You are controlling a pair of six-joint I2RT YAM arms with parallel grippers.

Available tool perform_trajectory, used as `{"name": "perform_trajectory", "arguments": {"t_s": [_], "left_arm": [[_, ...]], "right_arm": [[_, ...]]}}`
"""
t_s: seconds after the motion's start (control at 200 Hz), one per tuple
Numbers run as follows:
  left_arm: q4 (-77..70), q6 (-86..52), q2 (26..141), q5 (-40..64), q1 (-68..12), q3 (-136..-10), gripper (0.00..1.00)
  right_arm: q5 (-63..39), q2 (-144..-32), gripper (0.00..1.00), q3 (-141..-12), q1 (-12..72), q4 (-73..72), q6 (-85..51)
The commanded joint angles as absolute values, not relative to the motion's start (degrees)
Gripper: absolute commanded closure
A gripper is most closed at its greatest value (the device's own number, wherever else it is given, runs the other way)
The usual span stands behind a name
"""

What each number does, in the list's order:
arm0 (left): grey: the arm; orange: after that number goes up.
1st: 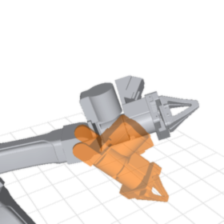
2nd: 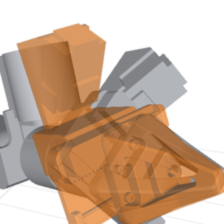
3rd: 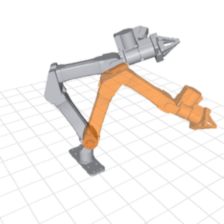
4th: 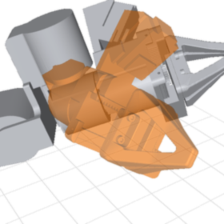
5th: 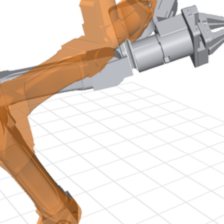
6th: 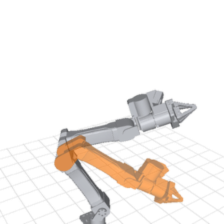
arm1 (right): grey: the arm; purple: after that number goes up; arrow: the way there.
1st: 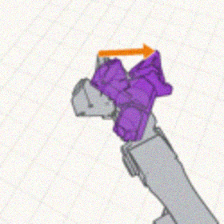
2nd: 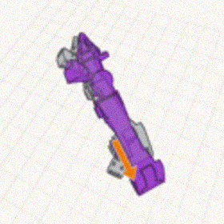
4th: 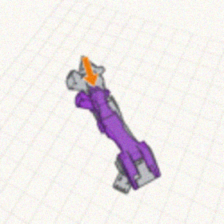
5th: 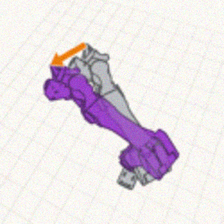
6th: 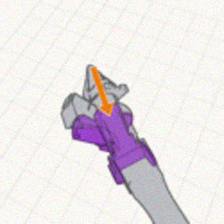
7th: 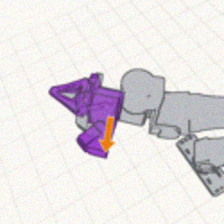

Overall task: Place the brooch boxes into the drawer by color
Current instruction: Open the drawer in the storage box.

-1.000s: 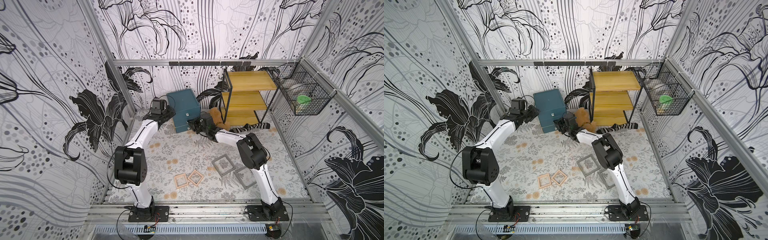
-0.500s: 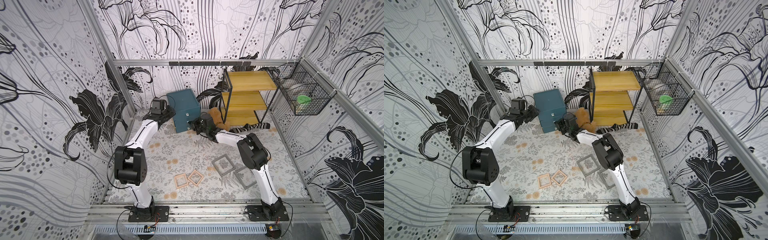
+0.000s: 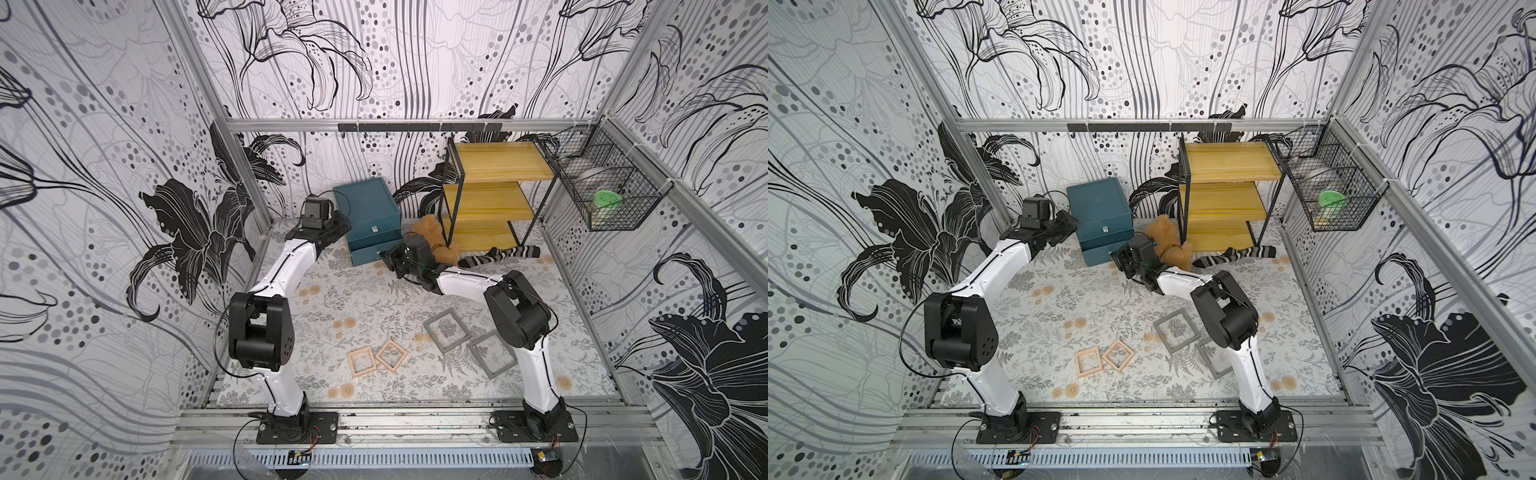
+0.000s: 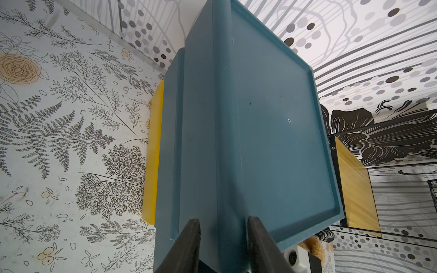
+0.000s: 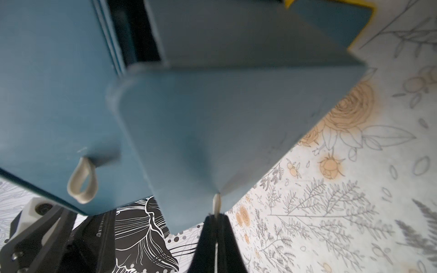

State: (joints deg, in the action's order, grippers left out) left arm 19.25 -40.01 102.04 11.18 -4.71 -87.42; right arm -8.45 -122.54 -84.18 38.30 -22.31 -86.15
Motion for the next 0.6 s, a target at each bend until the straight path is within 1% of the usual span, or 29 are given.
{"name": "perform_trajectory", "arguments": {"t_s": [0.0, 0.596], "left_arm": [[22.5, -39.2, 102.5, 11.4, -4.4, -88.0, 0.62], [22.3, -39.4, 102.6, 11.5, -4.4, -88.2, 0.62]], "right_arm": [[-7.7, -118.5, 1.00, -81.9, 38.9, -23.1, -85.8], [-7.3, -109.1, 1.00, -70.6, 41.6, -22.0, -85.2]]}}
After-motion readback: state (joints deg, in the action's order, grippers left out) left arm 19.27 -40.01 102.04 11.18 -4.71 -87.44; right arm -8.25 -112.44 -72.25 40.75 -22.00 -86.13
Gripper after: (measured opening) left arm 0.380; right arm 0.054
